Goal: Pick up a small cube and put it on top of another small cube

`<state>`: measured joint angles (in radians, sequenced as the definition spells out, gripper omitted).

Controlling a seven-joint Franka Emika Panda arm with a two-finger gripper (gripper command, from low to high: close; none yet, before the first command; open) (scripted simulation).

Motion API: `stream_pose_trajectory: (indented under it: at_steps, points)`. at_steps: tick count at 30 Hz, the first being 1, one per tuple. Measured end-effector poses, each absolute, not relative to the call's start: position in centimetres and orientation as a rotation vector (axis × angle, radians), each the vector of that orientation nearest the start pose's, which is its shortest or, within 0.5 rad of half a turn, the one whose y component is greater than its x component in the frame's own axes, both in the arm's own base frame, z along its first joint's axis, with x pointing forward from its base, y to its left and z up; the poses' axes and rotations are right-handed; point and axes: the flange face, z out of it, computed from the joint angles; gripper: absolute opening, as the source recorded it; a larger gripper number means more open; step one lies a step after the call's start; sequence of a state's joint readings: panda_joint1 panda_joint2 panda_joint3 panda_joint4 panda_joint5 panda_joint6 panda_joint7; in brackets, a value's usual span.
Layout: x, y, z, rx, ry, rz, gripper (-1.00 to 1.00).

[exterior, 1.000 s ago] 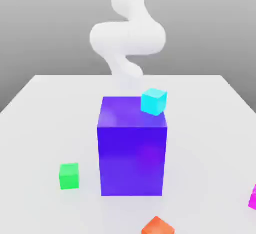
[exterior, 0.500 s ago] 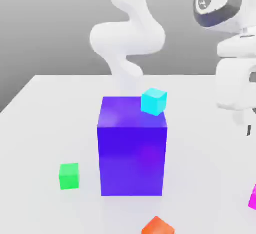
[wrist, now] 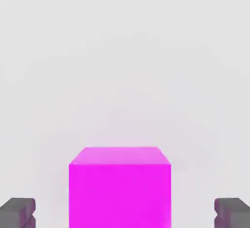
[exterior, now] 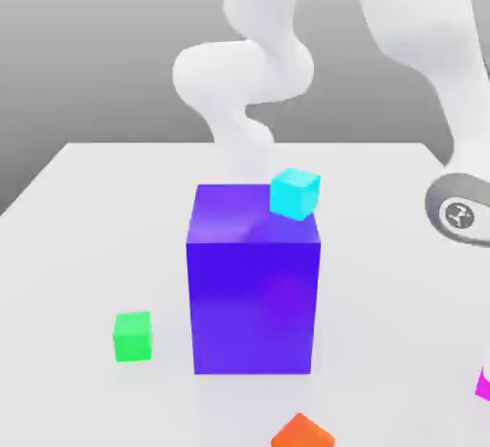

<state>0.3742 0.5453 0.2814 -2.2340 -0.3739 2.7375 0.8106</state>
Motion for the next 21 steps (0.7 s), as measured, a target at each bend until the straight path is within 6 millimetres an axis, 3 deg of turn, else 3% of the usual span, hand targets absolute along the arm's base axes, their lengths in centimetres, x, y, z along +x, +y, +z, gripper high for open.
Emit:
stream_pose_trajectory:
  at_steps: [6, 11, 13, 16, 21]
  points:
    - [40.9, 34.3, 13.3, -3.131, -0.239, 0.0, -1.0]
    - [41.7, 34.3, 18.9, -3.123, -0.224, -0.017, -1.0]
    - [43.8, 30.7, 19.8, -3.136, -0.035, -0.031, -1.0]
    - [46.3, 23.3, 20.7, -3.134, 0.337, -0.044, -1.0]
    - [47.2, 10.8, 22.0, -3.022, 0.971, -0.049, -1.0]
